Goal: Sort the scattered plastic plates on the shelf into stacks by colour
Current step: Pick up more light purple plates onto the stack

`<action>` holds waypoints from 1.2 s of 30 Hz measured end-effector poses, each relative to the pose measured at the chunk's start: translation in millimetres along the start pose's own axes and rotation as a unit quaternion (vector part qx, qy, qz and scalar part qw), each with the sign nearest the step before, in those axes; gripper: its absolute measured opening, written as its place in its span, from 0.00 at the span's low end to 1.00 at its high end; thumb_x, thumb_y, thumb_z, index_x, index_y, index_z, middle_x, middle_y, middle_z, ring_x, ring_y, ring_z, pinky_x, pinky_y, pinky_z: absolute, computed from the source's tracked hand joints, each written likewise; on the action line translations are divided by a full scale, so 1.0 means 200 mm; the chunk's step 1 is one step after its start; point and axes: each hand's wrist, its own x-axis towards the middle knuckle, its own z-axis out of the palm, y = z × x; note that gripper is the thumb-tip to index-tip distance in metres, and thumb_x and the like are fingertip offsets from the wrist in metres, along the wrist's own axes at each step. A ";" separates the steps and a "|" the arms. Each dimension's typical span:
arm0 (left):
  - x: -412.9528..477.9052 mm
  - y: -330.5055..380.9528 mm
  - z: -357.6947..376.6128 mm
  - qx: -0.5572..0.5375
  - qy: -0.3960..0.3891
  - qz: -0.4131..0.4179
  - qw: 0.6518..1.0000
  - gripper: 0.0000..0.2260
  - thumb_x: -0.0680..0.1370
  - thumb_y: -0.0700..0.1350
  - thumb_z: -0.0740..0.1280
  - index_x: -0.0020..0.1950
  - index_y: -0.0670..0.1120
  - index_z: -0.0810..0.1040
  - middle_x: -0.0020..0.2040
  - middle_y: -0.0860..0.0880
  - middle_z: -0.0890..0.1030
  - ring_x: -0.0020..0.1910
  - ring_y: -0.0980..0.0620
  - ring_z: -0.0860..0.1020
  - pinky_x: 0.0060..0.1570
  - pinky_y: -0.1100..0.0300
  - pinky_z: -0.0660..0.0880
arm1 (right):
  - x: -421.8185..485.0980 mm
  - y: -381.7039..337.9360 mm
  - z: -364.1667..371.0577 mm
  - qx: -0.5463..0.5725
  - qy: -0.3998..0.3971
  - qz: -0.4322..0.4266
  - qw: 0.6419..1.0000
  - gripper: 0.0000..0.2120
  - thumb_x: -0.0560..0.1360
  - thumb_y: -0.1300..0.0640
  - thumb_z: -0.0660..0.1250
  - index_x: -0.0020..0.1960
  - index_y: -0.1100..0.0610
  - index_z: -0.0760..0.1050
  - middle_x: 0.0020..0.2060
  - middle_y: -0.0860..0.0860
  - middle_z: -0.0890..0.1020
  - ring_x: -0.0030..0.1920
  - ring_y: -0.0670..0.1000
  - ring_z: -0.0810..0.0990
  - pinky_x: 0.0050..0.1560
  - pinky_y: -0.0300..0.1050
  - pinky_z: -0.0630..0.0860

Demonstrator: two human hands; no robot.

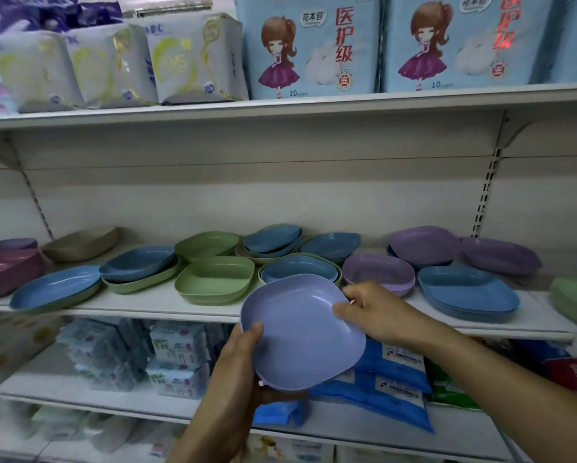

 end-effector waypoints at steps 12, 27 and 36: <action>-0.01 -0.09 0.33 0.049 -0.111 0.027 0.992 0.10 0.81 0.48 0.61 0.60 0.53 0.76 0.61 0.47 0.78 0.45 0.44 0.84 0.33 0.48 0.80 | -0.43 0.17 -0.29 0.080 0.119 0.042 0.989 0.15 0.79 0.52 0.64 0.35 0.56 0.72 0.22 0.46 0.74 0.23 0.42 0.70 0.28 0.35 0.65; -0.30 -0.69 2.08 0.102 -0.311 0.050 0.943 0.18 0.79 0.49 0.64 0.68 0.60 0.66 0.56 0.49 0.80 0.49 0.46 0.84 0.48 0.47 0.82 | -1.52 1.18 -1.57 -0.016 0.301 0.144 0.942 0.15 0.78 0.63 0.64 0.34 0.61 0.66 0.28 0.53 0.62 0.29 0.48 0.60 0.31 0.44 0.54; -0.22 -0.89 2.77 0.203 -0.310 0.105 0.923 0.31 0.79 0.48 0.66 0.77 0.52 0.53 0.67 0.55 0.66 0.59 0.57 0.68 0.54 0.63 0.68 | -1.45 1.68 -2.15 -0.064 0.356 0.224 0.905 0.13 0.77 0.61 0.63 0.36 0.66 0.72 0.27 0.58 0.75 0.26 0.53 0.73 0.33 0.44 0.68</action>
